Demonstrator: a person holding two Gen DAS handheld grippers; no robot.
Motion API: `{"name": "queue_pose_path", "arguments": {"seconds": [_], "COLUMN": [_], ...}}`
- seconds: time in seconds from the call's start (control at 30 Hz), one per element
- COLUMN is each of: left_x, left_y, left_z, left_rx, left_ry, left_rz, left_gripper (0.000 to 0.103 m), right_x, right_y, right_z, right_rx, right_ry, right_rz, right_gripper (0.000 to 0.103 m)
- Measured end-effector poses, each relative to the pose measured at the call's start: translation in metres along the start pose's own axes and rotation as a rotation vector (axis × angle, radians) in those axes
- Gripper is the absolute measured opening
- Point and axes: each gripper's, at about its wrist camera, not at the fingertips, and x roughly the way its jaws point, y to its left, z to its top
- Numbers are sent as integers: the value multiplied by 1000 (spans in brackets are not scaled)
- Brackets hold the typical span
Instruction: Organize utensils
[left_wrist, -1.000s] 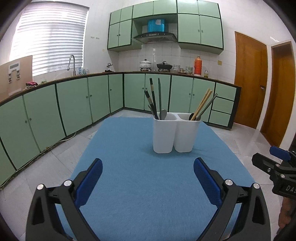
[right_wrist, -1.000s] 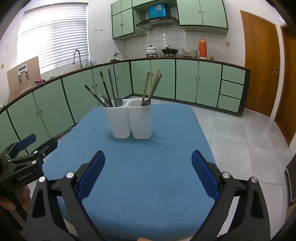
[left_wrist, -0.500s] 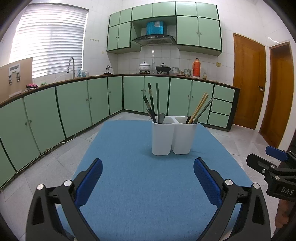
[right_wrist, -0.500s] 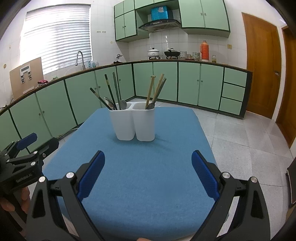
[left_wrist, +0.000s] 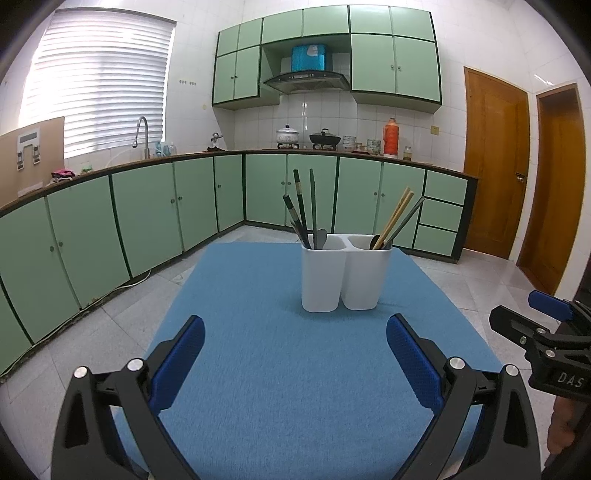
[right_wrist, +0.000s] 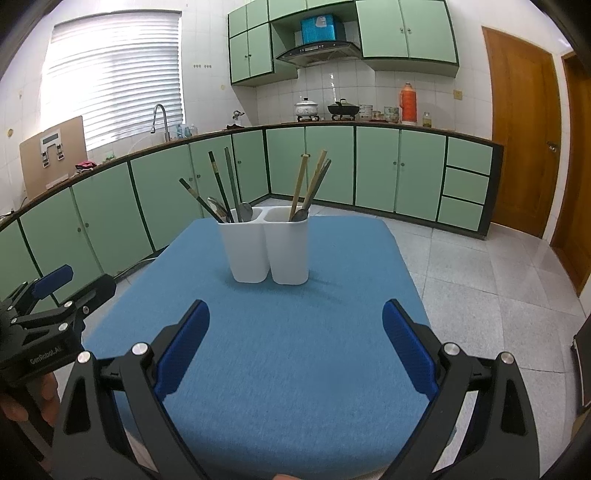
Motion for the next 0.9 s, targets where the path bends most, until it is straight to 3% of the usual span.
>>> {"name": "queue_pose_path", "arguments": {"seconds": [0.9], "left_x": [-2], "left_y": [1], "left_z": [0], "left_rx": [0], "left_ry": [-3], "left_rz": [0], "left_gripper": [97], "right_x": [2], "right_y": [1], "right_z": [1], "right_rx": [0], "right_ry": [-1], "right_rz": [1], "right_gripper": [92]}}
